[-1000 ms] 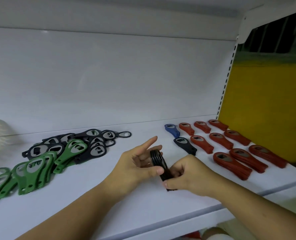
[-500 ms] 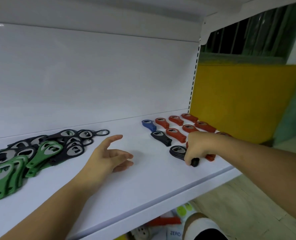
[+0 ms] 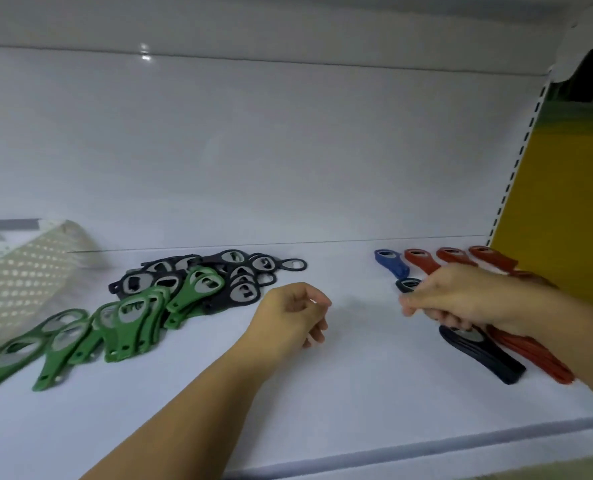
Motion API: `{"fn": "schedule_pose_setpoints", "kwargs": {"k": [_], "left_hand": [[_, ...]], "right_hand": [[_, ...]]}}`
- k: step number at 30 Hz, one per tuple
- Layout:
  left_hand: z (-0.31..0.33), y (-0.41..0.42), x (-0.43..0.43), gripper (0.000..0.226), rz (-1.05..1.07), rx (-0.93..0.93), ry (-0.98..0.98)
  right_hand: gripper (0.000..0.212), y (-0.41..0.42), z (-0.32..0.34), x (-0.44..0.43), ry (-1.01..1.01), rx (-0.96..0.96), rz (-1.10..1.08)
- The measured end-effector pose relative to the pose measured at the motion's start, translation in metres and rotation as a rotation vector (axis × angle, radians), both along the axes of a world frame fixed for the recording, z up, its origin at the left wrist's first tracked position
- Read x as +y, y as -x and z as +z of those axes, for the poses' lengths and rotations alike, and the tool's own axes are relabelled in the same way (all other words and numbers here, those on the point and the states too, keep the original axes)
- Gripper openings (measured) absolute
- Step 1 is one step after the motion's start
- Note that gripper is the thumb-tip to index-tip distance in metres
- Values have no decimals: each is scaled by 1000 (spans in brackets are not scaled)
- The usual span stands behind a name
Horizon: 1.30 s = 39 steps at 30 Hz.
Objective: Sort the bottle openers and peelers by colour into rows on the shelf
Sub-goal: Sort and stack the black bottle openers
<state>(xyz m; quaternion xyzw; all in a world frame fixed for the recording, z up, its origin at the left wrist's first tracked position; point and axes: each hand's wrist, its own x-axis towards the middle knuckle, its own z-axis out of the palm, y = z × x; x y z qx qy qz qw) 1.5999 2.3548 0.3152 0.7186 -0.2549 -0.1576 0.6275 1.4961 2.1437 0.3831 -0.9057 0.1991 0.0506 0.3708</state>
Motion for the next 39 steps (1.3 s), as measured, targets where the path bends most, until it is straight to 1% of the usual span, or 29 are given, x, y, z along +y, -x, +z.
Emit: {"fn": "schedule_pose_setpoints", "kwargs": {"k": [2, 4, 5, 7, 8, 9, 11, 13, 17, 19, 21, 24, 26, 29, 31, 33, 35, 36, 37, 39], "left_hand": [[3, -12, 5, 16, 171, -19, 44], [5, -25, 11, 15, 383, -11, 154], [6, -31, 15, 15, 479, 4, 219], [4, -40, 22, 15, 647, 50, 318], [3, -45, 25, 16, 719, 81, 352], [1, -49, 28, 17, 777, 118, 380], [-1, -55, 31, 17, 845, 184, 413], [-3, -58, 31, 16, 877, 193, 401], [-5, -61, 27, 17, 900, 85, 353], [-7, -66, 23, 20, 896, 34, 297], [-7, -65, 17, 21, 846, -29, 221], [-7, -58, 11, 23, 785, -131, 110], [-6, -57, 13, 21, 797, -182, 103], [-5, -60, 18, 17, 814, -237, 97], [-6, -60, 20, 17, 758, -203, 43], [-6, -57, 19, 19, 622, -107, 20], [-5, -53, 20, 19, 510, -103, -71], [-4, -51, 21, 17, 488, -102, -93], [-2, -50, 22, 14, 485, -93, -81], [0, -49, 23, 13, 516, -11, 47]], "right_hand": [[30, -24, -20, 19, 0, -1, 37], [31, -55, -43, 38, 53, -44, 56], [29, -71, -53, 47, 135, -88, 60], [29, -103, -67, 66, 366, -185, 51], [31, -117, -71, 77, 433, -238, 54], [36, -130, -73, 86, 448, -277, 60], [46, -152, -74, 98, 378, -308, 52], [47, -167, -75, 104, 317, -315, 45], [42, -175, -78, 109, 331, -328, 147], [35, -177, -80, 105, 287, -337, 169], [26, -179, -81, 99, 237, -343, 166], [14, -186, -85, 95, 63, -421, 131], [4, -191, -87, 95, -84, -505, 93], [2, -194, -88, 96, -197, -603, 71], [4, -191, -86, 99, -234, -650, 89], [9, -187, -85, 103, -254, -698, 138], [10, -184, -85, 108, -281, -731, 211], [10, -181, -84, 110, -300, -753, 236], [9, -179, -83, 112, -318, -777, 240], [11, -176, -81, 111, -324, -786, 210]]}}
